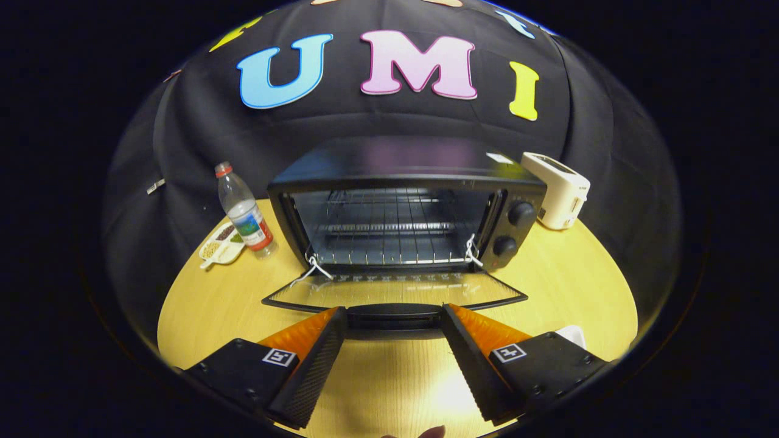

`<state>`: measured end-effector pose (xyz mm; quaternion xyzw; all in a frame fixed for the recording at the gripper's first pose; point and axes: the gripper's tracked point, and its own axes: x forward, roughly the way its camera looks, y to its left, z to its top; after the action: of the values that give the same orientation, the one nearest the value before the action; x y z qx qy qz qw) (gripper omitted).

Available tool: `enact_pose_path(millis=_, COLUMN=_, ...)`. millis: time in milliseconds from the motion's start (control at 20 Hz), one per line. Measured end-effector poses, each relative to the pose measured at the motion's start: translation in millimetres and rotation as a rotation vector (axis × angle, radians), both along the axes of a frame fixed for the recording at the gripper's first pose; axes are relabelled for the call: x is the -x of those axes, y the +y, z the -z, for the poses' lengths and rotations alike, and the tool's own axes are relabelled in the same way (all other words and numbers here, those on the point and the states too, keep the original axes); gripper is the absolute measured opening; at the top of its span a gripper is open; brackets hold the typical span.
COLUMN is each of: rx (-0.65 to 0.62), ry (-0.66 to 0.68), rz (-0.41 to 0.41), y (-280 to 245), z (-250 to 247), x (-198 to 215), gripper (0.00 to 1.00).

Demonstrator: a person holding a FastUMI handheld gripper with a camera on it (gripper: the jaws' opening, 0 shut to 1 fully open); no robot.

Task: Open the toaster oven, put the food inside, and close the toaster oven door.

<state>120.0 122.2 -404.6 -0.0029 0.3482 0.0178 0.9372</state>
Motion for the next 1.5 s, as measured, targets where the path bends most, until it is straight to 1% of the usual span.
enact_pose_path(millis=150, rx=0.011, ry=0.090, rz=-0.010, y=-1, z=25, x=22, gripper=1.00)
enact_pose_path(millis=250, rx=-0.008, ry=0.113, rz=-0.015, y=1, z=29, x=31, gripper=1.00)
enact_pose_path(millis=450, rx=-0.041, ry=0.113, rz=-0.018, y=-3, z=16, x=43, gripper=1.00)
enact_pose_path(millis=650, rx=-0.050, ry=0.189, rz=-0.038, y=-26, z=0, x=67, gripper=1.00)
enact_pose_path(millis=750, rx=-0.054, ry=0.242, rz=-0.063, y=-46, z=-9, x=83, gripper=1.00)
enact_pose_path(millis=900, rx=-0.104, ry=0.326, rz=-0.106, y=-74, z=-24, x=101, gripper=1.00)
enact_pose_path(millis=1050, rx=-0.158, ry=0.415, rz=-0.120, y=-113, z=-34, x=115, gripper=1.00)
enact_pose_path(millis=1150, rx=-0.172, ry=0.446, rz=-0.116, y=-144, z=-38, x=118, gripper=1.00)
enact_pose_path(millis=1300, rx=-0.185, ry=0.517, rz=-0.085, y=-192, z=-29, x=121, gripper=0.99)
enact_pose_path(millis=1500, rx=-0.111, ry=0.617, rz=-0.052, y=-256, z=5, x=121, gripper=0.99)
